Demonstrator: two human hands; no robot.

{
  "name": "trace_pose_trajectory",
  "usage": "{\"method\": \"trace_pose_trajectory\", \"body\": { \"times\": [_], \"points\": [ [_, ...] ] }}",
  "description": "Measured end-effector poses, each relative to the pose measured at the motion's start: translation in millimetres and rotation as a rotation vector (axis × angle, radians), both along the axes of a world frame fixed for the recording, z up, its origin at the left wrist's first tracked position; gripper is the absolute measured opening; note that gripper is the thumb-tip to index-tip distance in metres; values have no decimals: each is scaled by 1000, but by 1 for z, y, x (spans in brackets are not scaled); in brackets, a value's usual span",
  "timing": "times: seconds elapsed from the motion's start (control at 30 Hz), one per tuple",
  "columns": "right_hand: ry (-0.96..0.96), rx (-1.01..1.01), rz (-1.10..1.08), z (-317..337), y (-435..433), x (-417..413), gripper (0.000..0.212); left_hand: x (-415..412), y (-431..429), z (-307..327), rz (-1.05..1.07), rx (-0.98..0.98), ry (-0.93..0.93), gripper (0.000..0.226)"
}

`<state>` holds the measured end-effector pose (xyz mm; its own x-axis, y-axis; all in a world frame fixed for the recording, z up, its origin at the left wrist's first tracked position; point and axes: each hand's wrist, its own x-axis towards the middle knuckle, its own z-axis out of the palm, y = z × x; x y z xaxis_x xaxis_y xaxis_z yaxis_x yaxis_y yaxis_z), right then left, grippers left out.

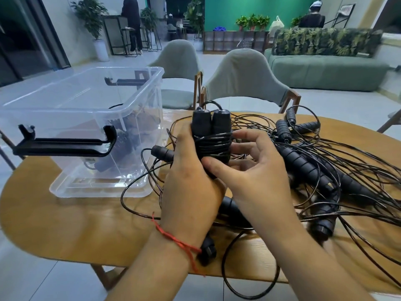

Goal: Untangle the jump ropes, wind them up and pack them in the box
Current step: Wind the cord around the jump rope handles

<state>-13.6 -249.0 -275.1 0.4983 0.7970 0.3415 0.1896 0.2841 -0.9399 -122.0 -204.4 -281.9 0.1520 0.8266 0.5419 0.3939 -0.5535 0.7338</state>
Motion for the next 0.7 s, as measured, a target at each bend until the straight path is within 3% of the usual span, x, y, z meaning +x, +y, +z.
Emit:
{"method": "trace_pose_trajectory", "body": {
  "times": [0.07,0.17,0.23,0.33,0.5,0.7],
  "points": [
    [36,39,-5,-1,1,4,53,-2,4,1,-89,-60,-21,87],
    [100,60,5,4,1,16,46,-11,13,4,-437,-219,-145,91],
    [126,55,12,5,2,21,44,-14,18,6,-533,-304,-261,83],
    [125,49,-13,3,4,21,43,-15,26,5,-370,-419,-447,57],
    [116,74,-15,1,5,20,44,-14,25,4,-302,-409,-459,28],
    [98,159,6,14,0,11,41,-31,21,22,-377,-357,-374,28]
  ]
}}
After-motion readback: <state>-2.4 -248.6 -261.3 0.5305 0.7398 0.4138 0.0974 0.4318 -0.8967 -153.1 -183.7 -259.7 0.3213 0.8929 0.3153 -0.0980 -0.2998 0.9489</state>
